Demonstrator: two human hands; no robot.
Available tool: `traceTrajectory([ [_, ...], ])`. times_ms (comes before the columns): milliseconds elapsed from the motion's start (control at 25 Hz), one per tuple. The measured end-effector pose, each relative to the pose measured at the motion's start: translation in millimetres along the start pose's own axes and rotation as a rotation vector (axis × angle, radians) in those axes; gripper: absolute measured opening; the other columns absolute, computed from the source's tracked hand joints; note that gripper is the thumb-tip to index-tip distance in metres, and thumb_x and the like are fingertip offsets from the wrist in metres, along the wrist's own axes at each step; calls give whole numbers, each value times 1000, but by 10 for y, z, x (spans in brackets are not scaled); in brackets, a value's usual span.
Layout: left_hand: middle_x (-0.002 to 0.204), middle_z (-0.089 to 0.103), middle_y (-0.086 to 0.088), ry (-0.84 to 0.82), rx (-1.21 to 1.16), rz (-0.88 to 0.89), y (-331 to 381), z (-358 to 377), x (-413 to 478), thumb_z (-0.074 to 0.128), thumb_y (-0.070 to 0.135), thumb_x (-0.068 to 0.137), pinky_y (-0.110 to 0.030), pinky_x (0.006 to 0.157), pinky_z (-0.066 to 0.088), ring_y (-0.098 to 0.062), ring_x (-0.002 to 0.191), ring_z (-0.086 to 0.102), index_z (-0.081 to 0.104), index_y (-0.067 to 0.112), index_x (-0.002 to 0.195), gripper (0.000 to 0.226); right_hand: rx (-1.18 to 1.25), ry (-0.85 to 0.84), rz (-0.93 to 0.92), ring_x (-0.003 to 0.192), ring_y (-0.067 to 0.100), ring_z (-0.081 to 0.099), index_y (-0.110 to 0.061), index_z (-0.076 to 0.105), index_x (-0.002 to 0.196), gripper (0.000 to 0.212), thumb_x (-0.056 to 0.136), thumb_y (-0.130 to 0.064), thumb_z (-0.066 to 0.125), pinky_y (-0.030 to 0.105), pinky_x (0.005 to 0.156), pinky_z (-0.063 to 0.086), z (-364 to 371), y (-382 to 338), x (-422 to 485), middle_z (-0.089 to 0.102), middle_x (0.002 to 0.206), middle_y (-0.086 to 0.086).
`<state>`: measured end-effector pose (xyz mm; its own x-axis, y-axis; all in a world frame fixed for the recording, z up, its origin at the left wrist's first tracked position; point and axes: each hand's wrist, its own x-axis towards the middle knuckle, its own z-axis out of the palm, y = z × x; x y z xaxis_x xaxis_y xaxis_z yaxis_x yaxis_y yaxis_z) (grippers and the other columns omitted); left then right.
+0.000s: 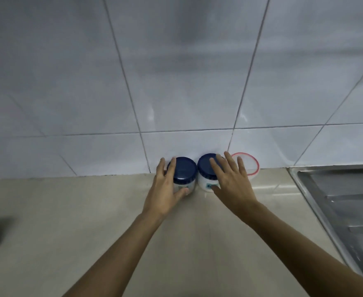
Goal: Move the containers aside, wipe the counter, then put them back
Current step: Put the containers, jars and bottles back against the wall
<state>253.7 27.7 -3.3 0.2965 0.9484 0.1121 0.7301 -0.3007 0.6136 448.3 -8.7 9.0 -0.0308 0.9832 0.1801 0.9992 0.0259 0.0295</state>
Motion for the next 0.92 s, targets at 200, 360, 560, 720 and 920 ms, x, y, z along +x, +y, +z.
traceTrajectory([
  [200,146,31,4,-27,-5,-44,-569,-536,-1114,53,38,92,-25,107,36,-12,131,39,37,23,140,52,397,73,-122,120,30,53,-9,54,123,50,77,-14,72,39,100,46,37,-836,-549,54,130,12],
  [360,125,48,6,63,67,-108,-1317,-1248,-1963,50,32,88,-18,98,38,-12,116,51,50,22,125,38,531,-132,-340,110,22,59,-15,58,120,38,83,-17,67,32,91,52,84,-1892,-628,56,125,4],
  [560,120,53,-1,285,202,-101,-2076,-2343,-2417,56,17,86,-16,102,32,-15,115,49,55,16,119,33,491,-258,-545,127,25,49,-23,49,132,42,90,-28,55,35,108,38,-16,-3165,-311,54,132,-1],
  [720,132,49,-12,410,357,-161,-2692,-3079,-2493,60,16,81,-30,105,34,-23,123,41,52,10,125,45,583,-197,-647,123,22,52,-20,47,135,47,89,-25,56,30,101,40,-283,-4260,30,53,135,2],
  [920,148,29,-7,149,159,-384,-3054,-3312,-2333,65,22,83,-32,111,29,-25,135,32,23,24,148,77,409,-278,-626,130,30,41,-28,25,146,68,88,-29,59,39,103,39,-379,-5171,439,24,153,9],
])
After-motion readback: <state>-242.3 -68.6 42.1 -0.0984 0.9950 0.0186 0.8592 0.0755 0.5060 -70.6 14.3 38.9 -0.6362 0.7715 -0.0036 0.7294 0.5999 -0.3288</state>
